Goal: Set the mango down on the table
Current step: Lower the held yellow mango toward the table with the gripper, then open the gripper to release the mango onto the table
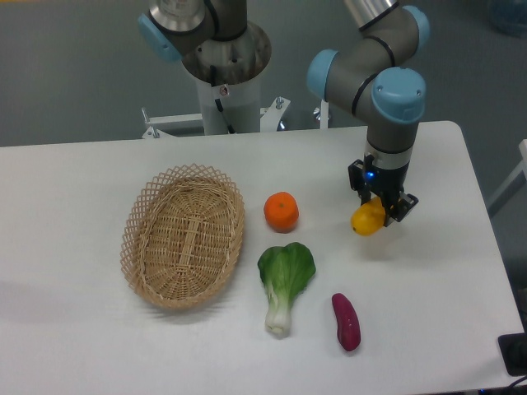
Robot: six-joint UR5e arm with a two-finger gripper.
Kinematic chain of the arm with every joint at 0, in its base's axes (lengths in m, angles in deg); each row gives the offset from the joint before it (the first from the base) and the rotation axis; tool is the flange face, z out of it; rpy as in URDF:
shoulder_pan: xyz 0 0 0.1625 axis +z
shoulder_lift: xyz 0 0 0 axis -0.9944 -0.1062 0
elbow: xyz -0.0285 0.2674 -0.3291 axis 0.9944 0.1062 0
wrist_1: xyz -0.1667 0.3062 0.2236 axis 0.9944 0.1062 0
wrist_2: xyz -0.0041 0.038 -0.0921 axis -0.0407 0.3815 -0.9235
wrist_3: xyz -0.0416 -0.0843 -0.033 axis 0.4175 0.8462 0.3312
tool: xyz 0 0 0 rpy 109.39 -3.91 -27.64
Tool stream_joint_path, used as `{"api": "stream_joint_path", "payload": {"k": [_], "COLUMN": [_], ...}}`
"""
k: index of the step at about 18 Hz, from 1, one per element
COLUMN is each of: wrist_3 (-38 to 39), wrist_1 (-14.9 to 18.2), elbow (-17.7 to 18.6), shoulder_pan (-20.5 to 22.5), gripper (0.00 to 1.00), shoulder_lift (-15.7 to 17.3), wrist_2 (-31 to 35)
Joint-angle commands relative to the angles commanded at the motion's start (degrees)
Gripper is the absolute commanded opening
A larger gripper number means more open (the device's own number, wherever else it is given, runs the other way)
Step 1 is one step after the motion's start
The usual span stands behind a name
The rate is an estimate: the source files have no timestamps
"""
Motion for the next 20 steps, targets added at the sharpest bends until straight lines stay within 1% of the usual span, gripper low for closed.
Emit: {"api": "stream_joint_path", "payload": {"k": [4, 10, 11, 12, 14, 15, 16, 17, 20], "wrist_3": [0.1, 0.3, 0.3, 0.3, -0.1, -0.3, -0.2, 0.2, 0.4], "wrist_1": [0.0, 0.1, 0.0, 0.0, 0.0, 0.0, -0.1, -0.1, -0.2], "elbow": [2.0, 3.1, 3.1, 3.1, 3.0, 2.9, 2.6, 2.5, 2.1], "shoulder_pan": [0.0, 0.0, 0.0, 0.0, 0.0, 0.0, 0.1, 0.0, 0.1], "gripper": [0.46, 0.46, 0.48, 0.5, 0.64, 0.79, 0.96, 1.0, 1.0], "shoulder_lift": [0.0, 0.0, 0.0, 0.0, 0.1, 0.1, 0.1, 0.1, 0.3], "wrist_2": [0.0, 0.2, 0.2, 0.2, 0.1, 0.1, 0.0, 0.0, -0.1]}}
